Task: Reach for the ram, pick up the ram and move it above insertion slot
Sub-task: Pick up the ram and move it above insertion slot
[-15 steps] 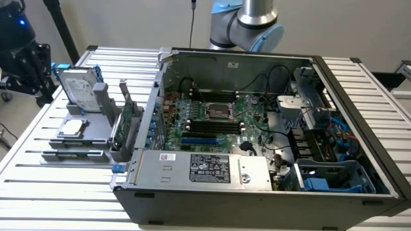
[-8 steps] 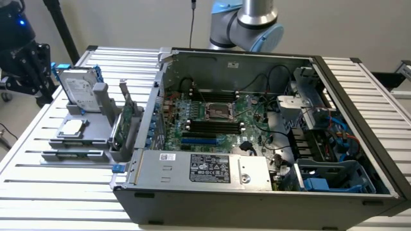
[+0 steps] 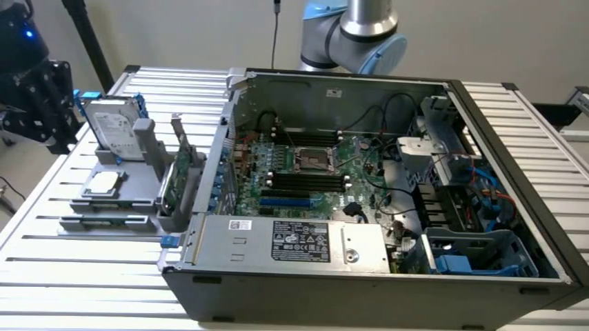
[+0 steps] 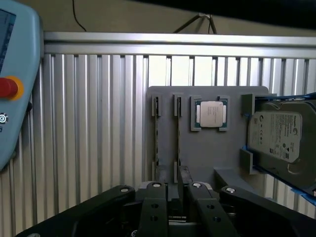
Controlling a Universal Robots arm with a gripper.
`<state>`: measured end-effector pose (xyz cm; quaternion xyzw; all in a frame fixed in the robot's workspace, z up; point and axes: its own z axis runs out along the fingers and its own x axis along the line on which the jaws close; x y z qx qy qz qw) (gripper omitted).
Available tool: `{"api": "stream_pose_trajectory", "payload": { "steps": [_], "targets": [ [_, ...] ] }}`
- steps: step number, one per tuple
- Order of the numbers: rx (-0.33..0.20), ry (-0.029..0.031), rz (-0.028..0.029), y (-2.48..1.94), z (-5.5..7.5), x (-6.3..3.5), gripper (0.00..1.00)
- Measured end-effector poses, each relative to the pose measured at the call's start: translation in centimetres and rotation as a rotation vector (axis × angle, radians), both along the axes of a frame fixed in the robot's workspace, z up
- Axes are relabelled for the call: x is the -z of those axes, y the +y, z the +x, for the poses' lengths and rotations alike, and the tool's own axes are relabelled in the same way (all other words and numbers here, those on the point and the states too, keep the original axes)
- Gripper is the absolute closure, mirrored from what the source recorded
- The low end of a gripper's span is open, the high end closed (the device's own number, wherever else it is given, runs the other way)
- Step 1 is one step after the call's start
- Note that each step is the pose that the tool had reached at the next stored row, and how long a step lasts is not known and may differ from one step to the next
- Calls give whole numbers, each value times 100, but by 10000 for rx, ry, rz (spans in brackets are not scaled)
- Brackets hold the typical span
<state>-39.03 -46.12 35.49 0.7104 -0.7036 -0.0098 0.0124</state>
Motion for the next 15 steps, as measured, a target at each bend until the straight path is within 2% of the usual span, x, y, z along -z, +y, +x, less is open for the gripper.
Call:
{"api": "stream_pose_trajectory", "payload": {
  "steps": [2, 3, 4, 6, 7, 15],
  "targets": [
    [-1, -1, 0, -4, 0, 6, 64],
    [-1, -2, 1, -5, 0, 14, 64],
    [-1, -1, 1, -6, 0, 26, 58],
    [-1, 1, -1, -8, 0, 61, 58],
    [-2, 0, -1, -10, 0, 79, 52],
    [4, -1, 0, -38, 1, 225, 52]
  ]
}}
